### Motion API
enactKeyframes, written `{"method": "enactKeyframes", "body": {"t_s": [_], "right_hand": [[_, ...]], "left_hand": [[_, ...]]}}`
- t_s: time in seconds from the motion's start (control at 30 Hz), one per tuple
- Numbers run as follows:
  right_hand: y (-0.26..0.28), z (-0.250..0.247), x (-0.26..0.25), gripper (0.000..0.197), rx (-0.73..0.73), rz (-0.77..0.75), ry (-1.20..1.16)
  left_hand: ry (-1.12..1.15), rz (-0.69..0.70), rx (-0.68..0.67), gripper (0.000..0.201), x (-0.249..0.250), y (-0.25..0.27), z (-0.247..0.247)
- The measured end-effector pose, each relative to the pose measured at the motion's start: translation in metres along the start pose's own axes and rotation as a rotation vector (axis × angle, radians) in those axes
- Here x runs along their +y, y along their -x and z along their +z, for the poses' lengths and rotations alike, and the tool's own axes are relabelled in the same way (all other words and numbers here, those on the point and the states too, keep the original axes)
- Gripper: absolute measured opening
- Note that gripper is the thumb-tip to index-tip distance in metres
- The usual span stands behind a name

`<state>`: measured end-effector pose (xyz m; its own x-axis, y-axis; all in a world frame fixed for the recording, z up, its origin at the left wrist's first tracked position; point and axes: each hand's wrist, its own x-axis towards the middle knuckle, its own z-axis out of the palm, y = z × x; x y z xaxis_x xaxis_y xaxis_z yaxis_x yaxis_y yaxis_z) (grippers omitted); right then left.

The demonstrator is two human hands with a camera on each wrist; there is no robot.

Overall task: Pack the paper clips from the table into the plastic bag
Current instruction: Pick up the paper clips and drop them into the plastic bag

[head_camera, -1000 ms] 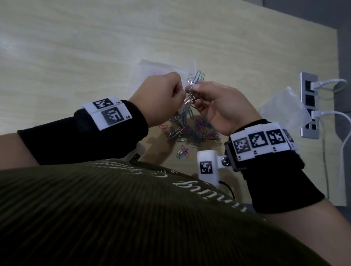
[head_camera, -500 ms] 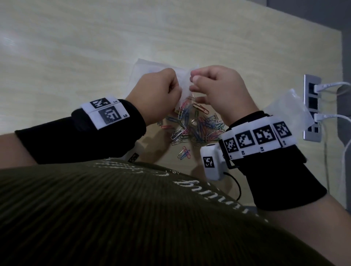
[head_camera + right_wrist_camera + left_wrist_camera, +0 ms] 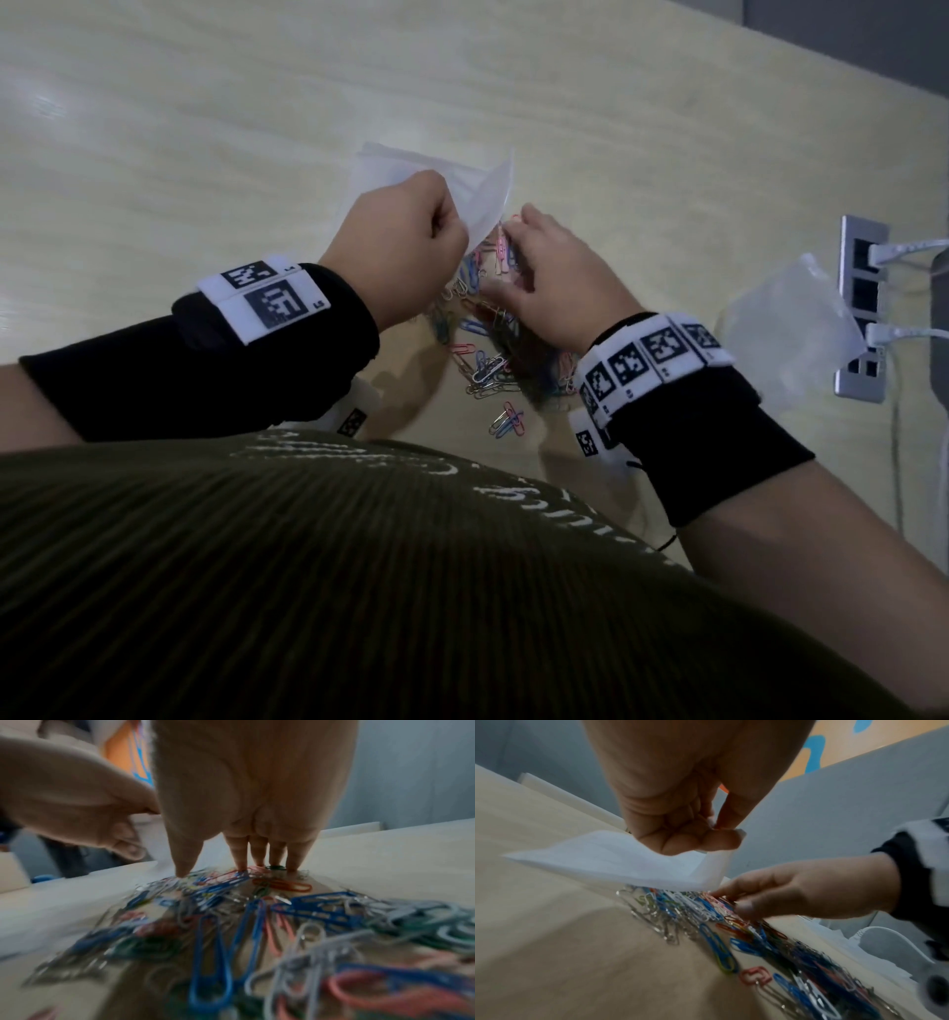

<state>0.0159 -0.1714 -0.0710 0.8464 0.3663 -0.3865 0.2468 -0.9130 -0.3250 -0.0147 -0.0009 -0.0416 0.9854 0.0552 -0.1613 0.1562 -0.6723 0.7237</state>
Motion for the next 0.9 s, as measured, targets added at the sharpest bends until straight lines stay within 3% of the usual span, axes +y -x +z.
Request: {"method": "enactKeyframes", "body": {"t_s": [0.07,0.23,0.5,0.7,0.83,0.9], "right_hand": [[0.012,0.005,-0.005,0.075,-0.004,-0.007,0.067],[0.029,0.016,-0.006,0.025,0.200,0.003,0.106],[0.033,0.008,0.001,0.016,0.321,0.169,-0.176],[0.040,-0.010,0.006,0.010,0.361,0.347,-0.712],[0.040,-0.027,-0.004,0.008,0.296,0.371,-1.392],[0.038,-0.033,-0.011,0.011,0.247,0.355,-1.605]], "left_hand": [[-0.008,-0.002,0.000,0.016,-0.001,-0.001,0.000],[-0.009,0.003,-0.017,0.015,-0.001,0.000,0.001],[0.002,0.017,-0.045,0.015,0.000,0.003,0.003],[0.013,0.029,-0.055,0.014,0.001,0.003,0.006],[0.026,0.052,-0.090,0.013,0.002,0.004,0.009],[0.028,0.080,-0.122,0.012,0.004,0.005,0.011]]}}
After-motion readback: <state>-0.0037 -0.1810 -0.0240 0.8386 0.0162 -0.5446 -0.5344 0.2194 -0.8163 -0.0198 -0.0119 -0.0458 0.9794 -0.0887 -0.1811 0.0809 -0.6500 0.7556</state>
